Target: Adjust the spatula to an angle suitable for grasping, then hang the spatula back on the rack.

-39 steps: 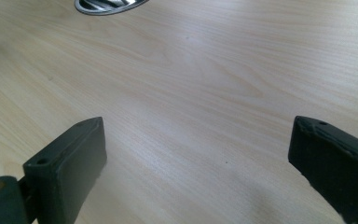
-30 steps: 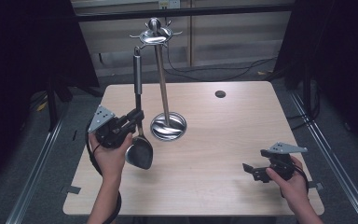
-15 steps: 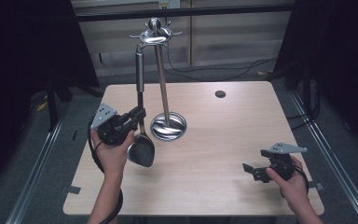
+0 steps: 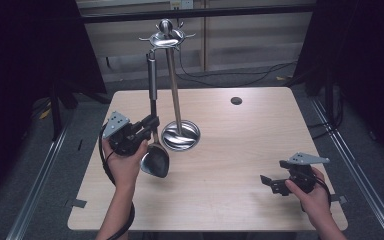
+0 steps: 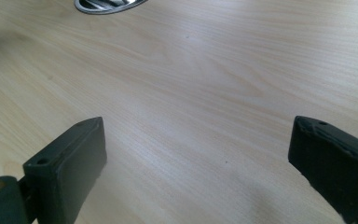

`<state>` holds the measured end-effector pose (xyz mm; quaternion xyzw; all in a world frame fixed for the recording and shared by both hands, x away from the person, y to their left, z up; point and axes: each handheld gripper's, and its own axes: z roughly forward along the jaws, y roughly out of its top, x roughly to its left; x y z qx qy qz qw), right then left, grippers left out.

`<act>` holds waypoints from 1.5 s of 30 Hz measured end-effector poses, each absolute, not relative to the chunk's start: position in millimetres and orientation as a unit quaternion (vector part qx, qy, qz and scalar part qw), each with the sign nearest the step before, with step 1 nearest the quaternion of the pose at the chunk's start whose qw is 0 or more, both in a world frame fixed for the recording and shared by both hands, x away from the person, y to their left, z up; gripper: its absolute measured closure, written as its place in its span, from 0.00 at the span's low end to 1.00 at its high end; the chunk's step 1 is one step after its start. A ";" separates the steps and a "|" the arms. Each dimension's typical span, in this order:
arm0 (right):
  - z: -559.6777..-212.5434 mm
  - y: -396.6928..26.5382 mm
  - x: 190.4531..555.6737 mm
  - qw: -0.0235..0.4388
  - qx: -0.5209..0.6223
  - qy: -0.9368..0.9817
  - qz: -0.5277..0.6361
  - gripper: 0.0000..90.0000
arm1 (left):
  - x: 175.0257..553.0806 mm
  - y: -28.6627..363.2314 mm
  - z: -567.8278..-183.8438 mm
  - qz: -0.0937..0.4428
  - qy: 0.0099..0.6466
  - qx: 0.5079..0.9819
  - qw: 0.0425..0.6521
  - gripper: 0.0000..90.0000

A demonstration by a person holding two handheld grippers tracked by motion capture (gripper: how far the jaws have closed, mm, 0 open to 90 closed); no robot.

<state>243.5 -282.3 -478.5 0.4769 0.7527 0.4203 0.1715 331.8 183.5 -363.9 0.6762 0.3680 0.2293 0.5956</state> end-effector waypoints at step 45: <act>-478.2 -283.2 245.5 0.172 0.474 0.754 0.420 0.04 | 363.2 165.9 -375.6 0.242 0.358 0.679 0.593 0.83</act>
